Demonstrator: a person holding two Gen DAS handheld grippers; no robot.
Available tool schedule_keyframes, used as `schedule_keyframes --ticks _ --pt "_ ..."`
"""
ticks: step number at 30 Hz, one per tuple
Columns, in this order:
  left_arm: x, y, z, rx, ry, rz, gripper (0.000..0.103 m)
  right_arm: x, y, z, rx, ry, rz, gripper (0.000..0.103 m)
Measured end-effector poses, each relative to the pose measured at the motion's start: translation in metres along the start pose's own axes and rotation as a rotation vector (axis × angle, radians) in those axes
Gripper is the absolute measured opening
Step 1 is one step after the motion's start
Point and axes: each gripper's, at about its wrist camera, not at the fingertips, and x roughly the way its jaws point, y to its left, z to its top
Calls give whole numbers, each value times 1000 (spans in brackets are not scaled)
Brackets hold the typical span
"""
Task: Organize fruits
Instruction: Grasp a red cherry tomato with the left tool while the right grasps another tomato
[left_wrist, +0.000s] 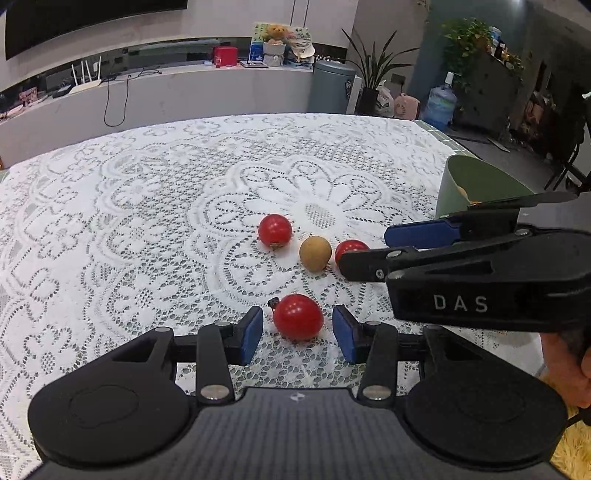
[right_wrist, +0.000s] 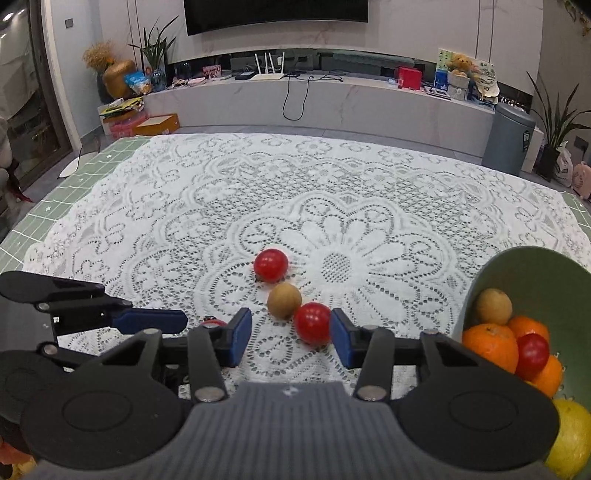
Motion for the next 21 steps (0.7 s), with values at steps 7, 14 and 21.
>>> schedule_keyframes --ticks 7,14,21 --pt "6 -1 -3 -9 11 6 47 5 2 -2 -11 1 -29 37" --pt "11 0 -4 -27 12 2 39 8 10 -5 -44 -6 -70 32" --pt "9 0 -3 -28 10 8 35 14 9 -6 -27 22 -66 27"
